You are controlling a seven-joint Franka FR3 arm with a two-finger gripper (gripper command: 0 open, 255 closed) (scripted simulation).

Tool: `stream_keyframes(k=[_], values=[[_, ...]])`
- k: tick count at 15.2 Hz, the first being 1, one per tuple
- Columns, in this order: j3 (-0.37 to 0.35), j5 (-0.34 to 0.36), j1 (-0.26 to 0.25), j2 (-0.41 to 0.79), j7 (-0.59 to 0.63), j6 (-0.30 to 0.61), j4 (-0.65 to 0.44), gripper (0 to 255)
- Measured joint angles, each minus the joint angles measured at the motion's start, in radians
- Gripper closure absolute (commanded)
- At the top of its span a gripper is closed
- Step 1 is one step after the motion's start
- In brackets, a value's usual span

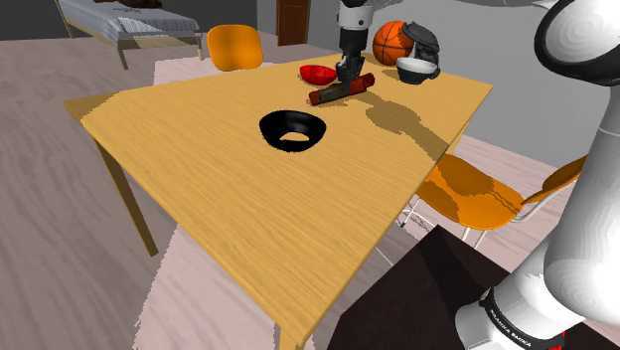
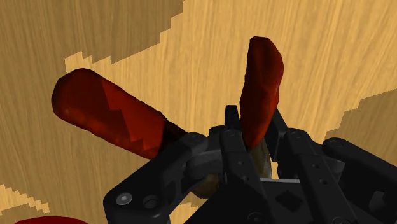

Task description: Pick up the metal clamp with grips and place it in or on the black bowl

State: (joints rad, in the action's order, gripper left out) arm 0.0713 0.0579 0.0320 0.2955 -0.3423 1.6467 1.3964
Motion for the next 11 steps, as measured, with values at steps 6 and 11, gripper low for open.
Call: stream_keyframes(k=[6, 11], values=[[0.001, -0.001, 0.001, 0.012, -0.006, -0.086, -0.098, 255], [-0.007, 0.001, -0.016, 0.006, 0.014, -0.139, -0.144, 255]])
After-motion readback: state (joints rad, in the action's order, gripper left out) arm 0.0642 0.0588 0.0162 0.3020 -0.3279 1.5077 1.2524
